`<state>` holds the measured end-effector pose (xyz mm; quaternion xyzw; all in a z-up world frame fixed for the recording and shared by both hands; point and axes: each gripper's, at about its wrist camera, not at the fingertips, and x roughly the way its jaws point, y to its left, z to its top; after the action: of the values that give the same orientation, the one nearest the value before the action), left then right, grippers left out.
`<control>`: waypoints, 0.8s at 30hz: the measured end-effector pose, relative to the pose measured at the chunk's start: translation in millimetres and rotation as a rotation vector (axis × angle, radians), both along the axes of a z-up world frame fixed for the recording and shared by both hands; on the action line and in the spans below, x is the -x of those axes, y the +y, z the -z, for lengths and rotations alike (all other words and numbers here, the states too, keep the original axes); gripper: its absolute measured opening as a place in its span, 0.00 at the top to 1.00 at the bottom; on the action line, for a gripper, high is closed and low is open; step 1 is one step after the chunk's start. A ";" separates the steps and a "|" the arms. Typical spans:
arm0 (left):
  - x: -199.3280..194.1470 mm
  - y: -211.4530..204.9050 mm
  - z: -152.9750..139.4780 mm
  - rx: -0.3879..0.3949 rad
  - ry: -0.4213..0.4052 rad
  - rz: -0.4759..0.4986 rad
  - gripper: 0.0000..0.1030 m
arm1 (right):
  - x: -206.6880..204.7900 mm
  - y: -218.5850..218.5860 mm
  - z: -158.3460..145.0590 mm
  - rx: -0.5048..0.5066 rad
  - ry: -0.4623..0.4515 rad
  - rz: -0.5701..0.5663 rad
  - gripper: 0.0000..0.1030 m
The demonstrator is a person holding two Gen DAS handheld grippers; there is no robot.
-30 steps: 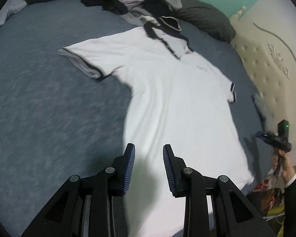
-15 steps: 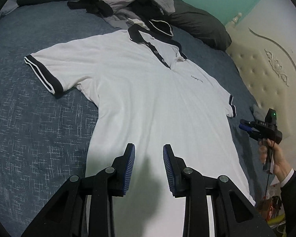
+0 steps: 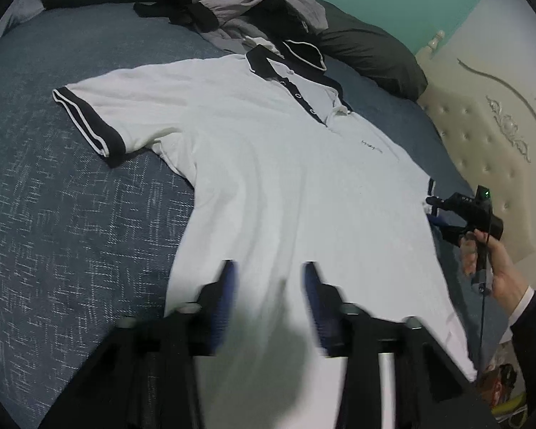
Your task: Fold clothes
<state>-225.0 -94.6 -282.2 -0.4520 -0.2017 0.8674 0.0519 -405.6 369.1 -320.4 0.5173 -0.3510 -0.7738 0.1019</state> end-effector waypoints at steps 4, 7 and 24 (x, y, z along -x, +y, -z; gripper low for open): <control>0.9 -2.8 4.3 -0.010 -0.002 -0.008 0.40 | 2.4 -2.0 1.5 -0.015 0.008 0.013 0.66; 1.0 -7.9 8.8 -0.017 -0.015 -0.029 0.40 | 3.4 -1.7 1.8 -0.043 0.018 0.012 0.86; -2.9 -13.9 5.3 -0.022 0.001 -0.047 0.40 | -1.6 17.1 -1.0 -0.062 0.114 0.067 0.99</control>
<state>-222.1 -108.4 -287.6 -0.4459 -0.2219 0.8664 0.0367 -404.0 386.2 -319.4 0.4631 -0.3375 -0.8157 0.0798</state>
